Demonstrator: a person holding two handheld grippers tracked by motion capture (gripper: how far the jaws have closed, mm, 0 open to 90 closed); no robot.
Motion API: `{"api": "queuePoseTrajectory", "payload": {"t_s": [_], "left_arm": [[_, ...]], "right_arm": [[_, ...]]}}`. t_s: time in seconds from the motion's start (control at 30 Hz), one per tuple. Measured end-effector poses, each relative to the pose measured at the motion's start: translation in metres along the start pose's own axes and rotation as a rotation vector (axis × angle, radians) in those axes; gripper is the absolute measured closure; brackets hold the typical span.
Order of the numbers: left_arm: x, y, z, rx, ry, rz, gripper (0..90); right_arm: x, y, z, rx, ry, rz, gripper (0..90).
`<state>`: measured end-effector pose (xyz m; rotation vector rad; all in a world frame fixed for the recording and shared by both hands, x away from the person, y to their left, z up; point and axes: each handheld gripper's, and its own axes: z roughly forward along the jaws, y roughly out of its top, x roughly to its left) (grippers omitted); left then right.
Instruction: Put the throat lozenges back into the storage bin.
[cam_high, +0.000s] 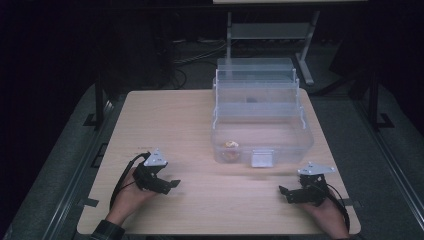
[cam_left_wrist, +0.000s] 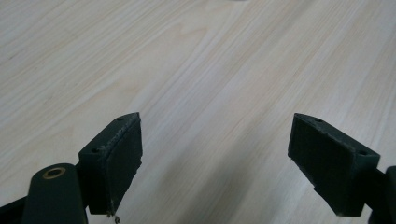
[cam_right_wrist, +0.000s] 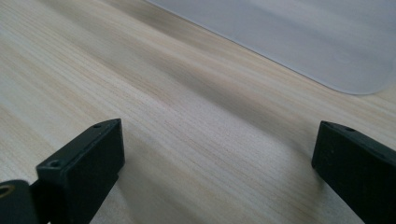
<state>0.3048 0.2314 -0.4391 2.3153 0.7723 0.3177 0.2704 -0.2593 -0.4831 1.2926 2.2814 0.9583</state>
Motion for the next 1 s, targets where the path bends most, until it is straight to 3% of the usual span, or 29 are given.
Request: {"api": "queuePoseTrajectory", "payload": {"t_s": [0.3,0.53,0.67,1.0], "left_arm": [[0.001,-0.022,-0.002,-0.004,0.033,-0.034,15.8],[0.001,-0.036,-0.002,-0.005,0.058,-0.036,15.4],[0.001,-0.042,0.0,0.009,0.041,-0.044,14.8],[0.002,-0.052,0.002,-0.074,0.024,-0.042,12.5]], "right_arm": [[0.0,0.0,0.0,0.0,0.0,0.0,1.9],[0.0,0.0,0.0,0.0,0.0,0.0,1.9],[0.0,0.0,0.0,0.0,0.0,0.0,1.9],[0.0,0.0,0.0,0.0,0.0,0.0,1.9]]}}
